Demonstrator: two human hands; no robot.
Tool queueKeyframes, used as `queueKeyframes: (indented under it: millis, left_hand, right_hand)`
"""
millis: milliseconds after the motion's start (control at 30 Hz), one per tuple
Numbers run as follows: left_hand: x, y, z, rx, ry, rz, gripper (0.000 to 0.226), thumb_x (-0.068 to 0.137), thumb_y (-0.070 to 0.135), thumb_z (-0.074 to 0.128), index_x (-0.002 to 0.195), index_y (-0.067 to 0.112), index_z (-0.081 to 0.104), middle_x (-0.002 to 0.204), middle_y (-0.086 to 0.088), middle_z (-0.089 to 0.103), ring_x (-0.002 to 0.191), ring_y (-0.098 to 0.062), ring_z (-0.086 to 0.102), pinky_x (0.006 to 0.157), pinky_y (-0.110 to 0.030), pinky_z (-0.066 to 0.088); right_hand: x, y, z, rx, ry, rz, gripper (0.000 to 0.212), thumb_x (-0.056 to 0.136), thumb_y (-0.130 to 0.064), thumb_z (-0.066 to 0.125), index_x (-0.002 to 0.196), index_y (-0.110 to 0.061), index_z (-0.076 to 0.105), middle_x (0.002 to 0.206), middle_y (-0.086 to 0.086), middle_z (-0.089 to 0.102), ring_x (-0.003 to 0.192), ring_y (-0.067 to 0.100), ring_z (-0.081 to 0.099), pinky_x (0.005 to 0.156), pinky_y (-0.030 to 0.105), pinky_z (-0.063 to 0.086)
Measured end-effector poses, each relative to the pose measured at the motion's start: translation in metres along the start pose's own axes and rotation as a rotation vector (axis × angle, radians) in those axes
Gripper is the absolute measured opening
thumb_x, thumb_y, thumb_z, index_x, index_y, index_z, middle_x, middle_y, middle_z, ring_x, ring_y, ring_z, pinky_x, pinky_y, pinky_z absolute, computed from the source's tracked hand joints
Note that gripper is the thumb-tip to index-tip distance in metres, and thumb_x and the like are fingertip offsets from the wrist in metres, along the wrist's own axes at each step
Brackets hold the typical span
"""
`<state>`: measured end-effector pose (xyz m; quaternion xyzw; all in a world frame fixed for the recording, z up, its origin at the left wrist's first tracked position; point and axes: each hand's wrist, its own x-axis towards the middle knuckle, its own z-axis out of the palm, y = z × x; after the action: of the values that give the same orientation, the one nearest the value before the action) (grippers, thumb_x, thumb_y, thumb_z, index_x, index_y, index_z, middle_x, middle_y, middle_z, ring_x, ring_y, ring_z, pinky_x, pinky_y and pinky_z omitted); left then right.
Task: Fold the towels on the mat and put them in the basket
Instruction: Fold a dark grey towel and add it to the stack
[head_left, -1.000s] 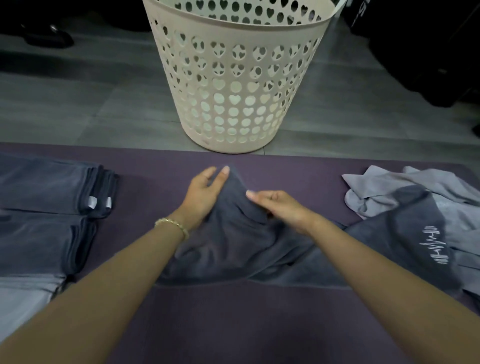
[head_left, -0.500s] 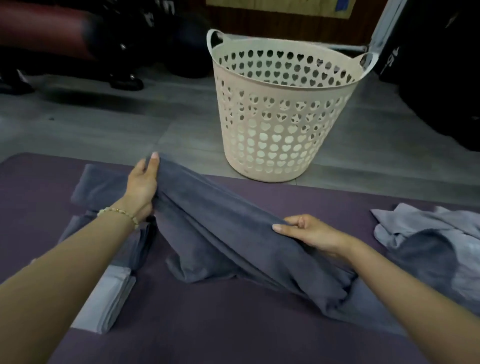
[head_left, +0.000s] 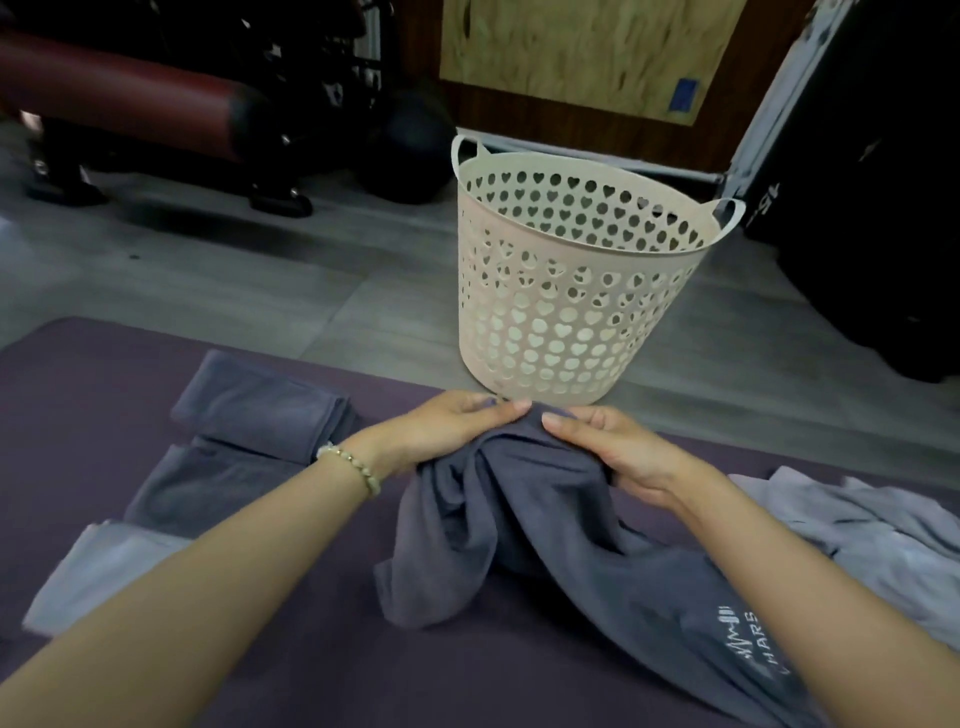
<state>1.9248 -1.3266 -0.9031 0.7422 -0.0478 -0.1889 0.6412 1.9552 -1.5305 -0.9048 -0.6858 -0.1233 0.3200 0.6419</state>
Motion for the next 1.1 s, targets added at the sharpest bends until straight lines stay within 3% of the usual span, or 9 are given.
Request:
queueKeyframes:
  millis: [133, 233, 333, 500, 600, 667, 800, 967, 1100]
  left_hand:
    - [-0.006, -0.005, -0.028, -0.242, 0.226, 0.055, 0.027, 0.092, 0.039, 0.056, 0.082, 0.015, 0.065, 0.081, -0.004, 0.072, 0.077, -0.017, 0.067, 0.072, -0.026, 0.051]
    - [-0.012, -0.006, -0.046, -0.247, 0.273, 0.086, 0.029, 0.092, 0.041, 0.054, 0.085, 0.013, 0.060, 0.079, -0.007, 0.069, 0.073, -0.019, 0.066, 0.071, -0.028, 0.052]
    - [-0.017, -0.009, -0.060, -0.213, 0.371, 0.119, 0.029, 0.092, 0.042, 0.055, 0.084, 0.013, 0.056, 0.078, -0.006, 0.068, 0.073, -0.020, 0.065, 0.066, -0.026, 0.052]
    - [-0.019, -0.018, -0.082, -0.252, 0.562, 0.084, 0.035, 0.091, 0.046, 0.054, 0.089, 0.011, 0.059, 0.088, -0.008, 0.070, 0.084, -0.022, 0.067, 0.074, -0.032, 0.052]
    - [-0.009, -0.020, -0.083, -0.158, 0.566, 0.002, 0.044, 0.088, 0.052, 0.055, 0.092, 0.009, 0.065, 0.091, -0.009, 0.073, 0.089, -0.024, 0.068, 0.077, -0.033, 0.052]
    - [0.004, -0.010, -0.080, -0.124, 0.570, -0.015, 0.054, 0.088, 0.055, 0.054, 0.100, 0.004, 0.067, 0.097, -0.012, 0.072, 0.094, -0.027, 0.067, 0.083, -0.034, 0.052]
    - [0.038, 0.060, -0.083, -0.083, 0.671, 0.140, 0.044, 0.089, 0.049, 0.056, 0.096, 0.007, 0.068, 0.099, -0.007, 0.070, 0.091, -0.018, 0.066, 0.074, -0.021, 0.052]
    - [0.062, 0.159, -0.090, -0.007, 0.658, 0.388, 0.040, 0.089, 0.050, 0.056, 0.083, 0.012, 0.067, 0.086, -0.002, 0.067, 0.082, -0.012, 0.063, 0.082, -0.026, 0.050]
    - [0.063, 0.171, -0.090, 0.056, 0.613, 0.440, 0.063, 0.080, 0.068, 0.054, 0.089, 0.007, 0.066, 0.082, -0.005, 0.057, 0.078, -0.014, 0.055, 0.076, -0.032, 0.046]
  right_hand:
    - [-0.022, 0.018, -0.019, -0.175, -0.122, 0.204, 0.066, 0.048, -0.055, 0.088, 0.093, -0.010, 0.074, 0.094, 0.008, 0.073, 0.081, 0.014, 0.068, 0.074, 0.025, 0.054]
    - [-0.031, 0.032, -0.021, -0.320, -0.149, 0.225, 0.066, 0.053, -0.059, 0.084, 0.096, -0.010, 0.075, 0.096, 0.003, 0.072, 0.087, 0.012, 0.064, 0.085, 0.028, 0.050]
    - [-0.035, 0.033, -0.027, -0.192, -0.043, 0.182, 0.075, 0.057, -0.061, 0.082, 0.103, -0.004, 0.068, 0.105, 0.011, 0.071, 0.093, 0.018, 0.065, 0.088, 0.031, 0.051]
    - [-0.054, 0.017, -0.048, -0.123, 0.042, 0.258, 0.061, 0.073, -0.055, 0.069, 0.104, -0.002, 0.071, 0.107, 0.016, 0.070, 0.089, 0.017, 0.069, 0.074, 0.024, 0.054]
    - [-0.052, 0.004, -0.056, -0.100, 0.217, 0.221, 0.073, 0.056, -0.065, 0.077, 0.103, -0.009, 0.074, 0.106, 0.010, 0.072, 0.094, 0.017, 0.069, 0.078, 0.024, 0.054]
    - [-0.044, -0.016, -0.062, -0.003, 0.368, 0.172, 0.056, 0.073, -0.055, 0.067, 0.106, -0.010, 0.072, 0.104, 0.006, 0.073, 0.096, 0.017, 0.069, 0.080, 0.026, 0.051]
    - [-0.030, -0.087, -0.083, 0.096, 0.581, 0.028, 0.031, 0.084, -0.046, 0.065, 0.088, -0.016, 0.071, 0.080, 0.001, 0.075, 0.066, 0.011, 0.071, 0.058, 0.021, 0.053]
    - [-0.035, -0.171, -0.112, 0.127, 0.693, -0.220, 0.033, 0.076, -0.050, 0.070, 0.084, -0.018, 0.068, 0.070, -0.003, 0.073, 0.062, 0.012, 0.068, 0.066, 0.025, 0.054]
    - [-0.043, -0.180, -0.120, 0.039, 0.702, -0.223, 0.083, 0.025, -0.071, 0.081, 0.085, -0.015, 0.070, 0.080, 0.000, 0.075, 0.075, 0.017, 0.069, 0.081, 0.031, 0.052]
